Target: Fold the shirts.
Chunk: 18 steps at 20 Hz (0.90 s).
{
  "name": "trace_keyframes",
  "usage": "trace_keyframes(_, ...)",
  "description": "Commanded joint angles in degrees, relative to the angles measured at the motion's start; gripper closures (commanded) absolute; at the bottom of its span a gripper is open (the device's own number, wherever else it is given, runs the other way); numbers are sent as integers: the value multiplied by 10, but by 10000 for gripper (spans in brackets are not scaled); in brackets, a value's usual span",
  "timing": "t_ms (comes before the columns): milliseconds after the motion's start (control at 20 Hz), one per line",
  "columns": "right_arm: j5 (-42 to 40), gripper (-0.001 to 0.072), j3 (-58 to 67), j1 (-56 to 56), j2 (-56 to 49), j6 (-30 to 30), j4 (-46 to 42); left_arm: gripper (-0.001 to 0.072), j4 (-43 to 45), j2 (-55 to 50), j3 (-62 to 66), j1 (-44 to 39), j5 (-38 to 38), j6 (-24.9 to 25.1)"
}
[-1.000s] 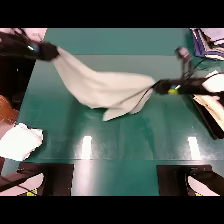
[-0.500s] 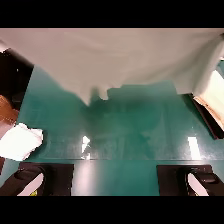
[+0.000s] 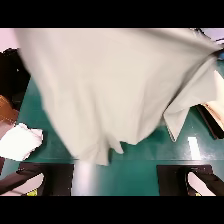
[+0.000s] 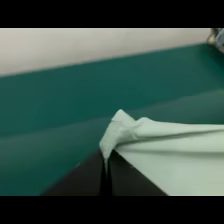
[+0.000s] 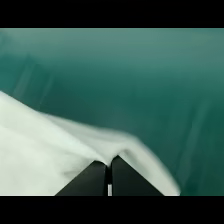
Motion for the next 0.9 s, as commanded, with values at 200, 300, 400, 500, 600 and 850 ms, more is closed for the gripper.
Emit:
trace_keyframes(200,-124,694,-103,71,-259,-27,5,682,13,-298,-19,0,-96,-7)
trace_keyframes(300,-169,694,-100,72,-302,-27,11,682,13,-342,-19,0,-77,-6)
trace_keyframes(400,-178,694,-79,71,-339,-27,11,682,13,-368,-19,0,-43,-7)
trace_keyframes(500,-171,693,-52,72,-362,-27,11,634,16,-379,-20,0,-15,-15)
trace_keyframes(600,-168,686,-27,71,-373,-27,12,105,30,-379,-18,0,0,-43)
trace_keyframes(850,-113,280,33,45,-352,-30,7,240,104,-362,18,12,-149,-75)
